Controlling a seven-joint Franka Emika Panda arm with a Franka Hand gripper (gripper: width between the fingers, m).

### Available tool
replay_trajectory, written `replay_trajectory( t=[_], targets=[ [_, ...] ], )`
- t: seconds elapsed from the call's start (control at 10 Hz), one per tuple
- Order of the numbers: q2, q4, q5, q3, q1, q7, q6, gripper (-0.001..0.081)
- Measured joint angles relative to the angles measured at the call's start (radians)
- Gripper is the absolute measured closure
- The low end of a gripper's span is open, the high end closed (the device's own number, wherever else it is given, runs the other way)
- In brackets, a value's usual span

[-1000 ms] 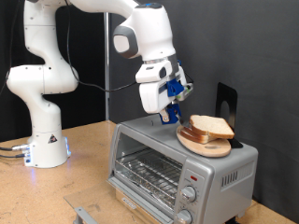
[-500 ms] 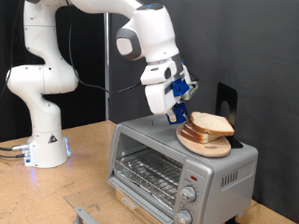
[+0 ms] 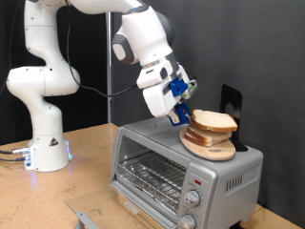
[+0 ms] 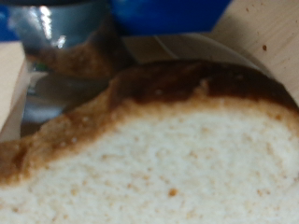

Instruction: Make a piece of toast with the oven

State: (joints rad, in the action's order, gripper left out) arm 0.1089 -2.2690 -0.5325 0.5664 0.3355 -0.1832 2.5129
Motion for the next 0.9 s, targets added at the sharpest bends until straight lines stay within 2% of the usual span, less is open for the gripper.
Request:
replay_trajectory(
  t=[0.3, 0.5, 0.7, 0.9],
  targets=[
    [0.07, -0.051, -0.117, -0.026, 0.0, 0.101, -0.004, 0.0356],
    [0.117, -0.061, -0.12, -0.049, 0.007, 0.086, -0.121, 0.036],
    [0.111, -0.067, -0.123, -0.043, 0.005, 0.102, -0.075, 0.036],
    [0.129, -0.105, -0.149, -0.043, -0.006, 0.19, 0.004, 0.036]
  ],
)
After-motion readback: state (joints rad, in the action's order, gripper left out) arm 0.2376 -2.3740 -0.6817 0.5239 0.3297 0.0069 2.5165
